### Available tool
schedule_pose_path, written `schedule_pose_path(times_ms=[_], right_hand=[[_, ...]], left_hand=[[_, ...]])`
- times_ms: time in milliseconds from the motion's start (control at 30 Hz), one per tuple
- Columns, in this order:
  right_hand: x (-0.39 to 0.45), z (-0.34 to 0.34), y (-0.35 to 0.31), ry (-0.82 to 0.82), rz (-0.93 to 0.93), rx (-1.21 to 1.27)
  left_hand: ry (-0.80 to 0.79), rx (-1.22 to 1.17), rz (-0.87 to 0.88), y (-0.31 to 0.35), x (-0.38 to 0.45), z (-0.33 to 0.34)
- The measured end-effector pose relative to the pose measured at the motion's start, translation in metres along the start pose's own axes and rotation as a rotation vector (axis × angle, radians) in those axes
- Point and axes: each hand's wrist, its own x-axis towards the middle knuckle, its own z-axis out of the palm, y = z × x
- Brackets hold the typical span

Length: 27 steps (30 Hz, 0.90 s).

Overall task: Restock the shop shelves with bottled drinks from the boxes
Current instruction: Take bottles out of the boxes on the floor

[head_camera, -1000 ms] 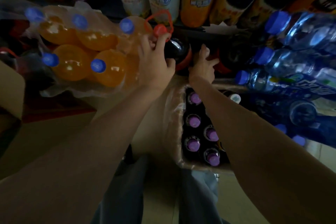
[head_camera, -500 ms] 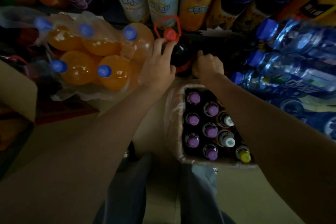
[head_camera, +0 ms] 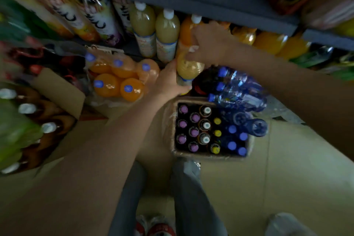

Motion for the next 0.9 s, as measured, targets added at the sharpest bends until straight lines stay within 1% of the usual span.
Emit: schedule_pose_path(times_ms=[100, 133, 200, 267, 300, 367, 433, 467, 500, 533, 633, 733, 800, 900], right_hand=[[-0.026, -0.084, -0.049, 0.080, -0.017, 0.036], [-0.032, -0.109, -0.064, 0.108, -0.019, 0.093], [-0.043, -0.157, -0.096, 0.157, -0.062, 0.286], [-0.053, -0.200, -0.130, 0.195, -0.112, 0.341], [-0.058, -0.219, -0.146, 0.184, -0.120, 0.340], [-0.068, -0.252, -0.180, 0.086, -0.124, 0.272], [-0.076, -0.276, -0.214, -0.006, -0.133, 0.172], [-0.079, -0.287, -0.237, -0.011, -0.155, 0.186], [-0.081, -0.297, -0.260, 0.018, -0.189, 0.233], [-0.083, -0.308, -0.284, 0.082, -0.218, 0.303], [-0.081, -0.342, -0.350, 0.366, -0.252, 0.492], [-0.071, -0.376, -0.391, 0.633, -0.230, 0.501], [-0.060, -0.395, -0.404, 0.743, -0.174, 0.458], [-0.039, -0.420, -0.410, 0.853, -0.172, 0.485]], left_hand=[[0.085, -0.184, -0.050, 0.058, -0.038, -0.067], [0.074, -0.252, -0.054, 0.073, -0.050, -0.092], [0.001, -0.376, -0.045, 0.097, -0.075, -0.146], [-0.043, -0.497, -0.011, 0.116, -0.101, -0.203], [-0.044, -0.558, 0.002, 0.126, -0.116, -0.233], [-0.034, -0.633, 0.039, 0.150, -0.145, -0.298], [-0.016, -0.630, 0.115, 0.175, -0.169, -0.361], [0.004, -0.610, 0.157, 0.187, -0.182, -0.393], [0.029, -0.591, 0.197, 0.201, -0.192, -0.423], [0.054, -0.578, 0.240, 0.216, -0.202, -0.450], [0.154, -0.556, 0.354, 0.256, -0.228, -0.515], [0.295, -0.462, 0.468, 0.285, -0.245, -0.556], [0.401, -0.361, 0.523, 0.296, -0.250, -0.576], [0.452, -0.209, 0.594, 0.302, -0.244, -0.600]])
